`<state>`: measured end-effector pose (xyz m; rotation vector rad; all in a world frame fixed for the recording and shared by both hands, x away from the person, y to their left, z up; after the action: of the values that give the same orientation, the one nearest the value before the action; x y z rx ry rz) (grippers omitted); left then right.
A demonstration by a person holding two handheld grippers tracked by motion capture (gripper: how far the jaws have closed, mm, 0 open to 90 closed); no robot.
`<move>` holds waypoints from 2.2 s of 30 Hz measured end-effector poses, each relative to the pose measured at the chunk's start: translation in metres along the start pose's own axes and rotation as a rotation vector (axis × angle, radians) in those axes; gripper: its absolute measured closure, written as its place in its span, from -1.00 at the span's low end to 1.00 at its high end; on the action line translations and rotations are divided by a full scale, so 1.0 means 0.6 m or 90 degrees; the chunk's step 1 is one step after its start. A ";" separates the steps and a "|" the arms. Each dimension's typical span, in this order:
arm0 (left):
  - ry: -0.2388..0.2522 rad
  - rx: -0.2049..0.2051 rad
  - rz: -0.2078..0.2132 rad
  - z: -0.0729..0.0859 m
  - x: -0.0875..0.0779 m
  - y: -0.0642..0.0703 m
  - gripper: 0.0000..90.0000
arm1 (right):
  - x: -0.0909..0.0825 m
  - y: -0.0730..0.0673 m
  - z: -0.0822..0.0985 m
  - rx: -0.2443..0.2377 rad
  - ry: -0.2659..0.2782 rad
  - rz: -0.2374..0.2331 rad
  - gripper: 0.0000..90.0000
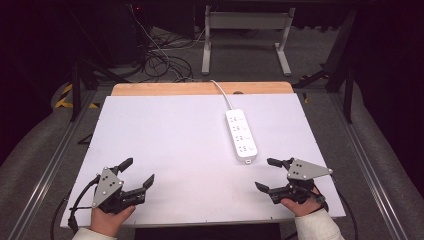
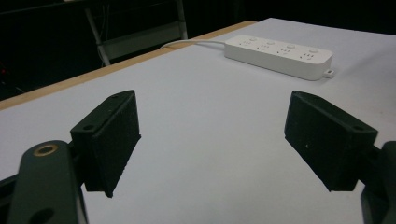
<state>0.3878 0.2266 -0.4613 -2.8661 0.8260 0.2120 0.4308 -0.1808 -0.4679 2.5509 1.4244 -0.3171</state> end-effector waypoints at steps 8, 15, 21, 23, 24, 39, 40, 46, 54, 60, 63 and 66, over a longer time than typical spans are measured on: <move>-0.006 -0.004 0.003 0.001 0.000 -0.001 -0.59 | 0.004 -0.002 -0.001 0.007 -0.015 0.002 -0.70; -0.003 0.008 -0.010 0.001 0.000 -0.002 -0.58 | 0.002 0.003 -0.007 0.001 -0.007 0.018 -0.81; -0.005 0.006 -0.010 0.002 0.001 -0.001 -0.58 | 0.002 0.003 -0.015 -0.010 -0.008 0.022 -0.82; -0.005 0.007 -0.010 0.002 0.001 0.000 -0.57 | 0.003 0.003 -0.016 -0.013 -0.010 0.019 -0.79; -0.007 0.007 -0.010 0.002 0.000 0.000 -0.55 | 0.005 0.001 -0.019 -0.015 -0.018 0.009 -0.76; -0.009 0.007 -0.009 0.002 0.000 -0.001 -0.56 | 0.021 0.016 -0.052 -0.001 -0.031 0.011 -0.59; -0.006 0.004 -0.009 0.001 0.000 0.000 -0.56 | 0.022 0.018 -0.054 0.003 -0.037 0.011 -0.60; -0.007 0.007 -0.009 0.002 0.000 0.000 -0.56 | 0.030 0.027 -0.071 0.005 -0.048 0.029 -0.71; -0.008 0.007 -0.009 0.002 0.000 0.000 -0.56 | 0.041 0.039 -0.087 -0.013 -0.051 0.026 -0.56; -0.006 0.007 -0.009 0.002 0.000 0.000 -0.56 | 0.050 0.051 -0.093 -0.003 -0.075 0.014 -0.40; -0.007 0.007 -0.008 0.002 -0.001 -0.001 -0.56 | 0.049 0.060 -0.096 0.013 -0.085 0.016 -0.33; -0.008 0.006 -0.008 0.002 0.000 -0.001 -0.56 | 0.045 0.067 -0.098 0.030 -0.079 0.019 -0.28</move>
<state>0.3881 0.2275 -0.4626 -2.8569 0.8040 0.2246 0.4840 -0.1631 -0.4168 2.5375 1.3487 -0.5008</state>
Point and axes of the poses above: each handheld gripper's, and its own axes: x roughly forward along the jaws, z roughly out of its underside, y roughly to its right, the point moved 6 cm from there along x, roughly forward along the jaws, and after that the axes turned 7 degrees about y, right-handed, at the moved point
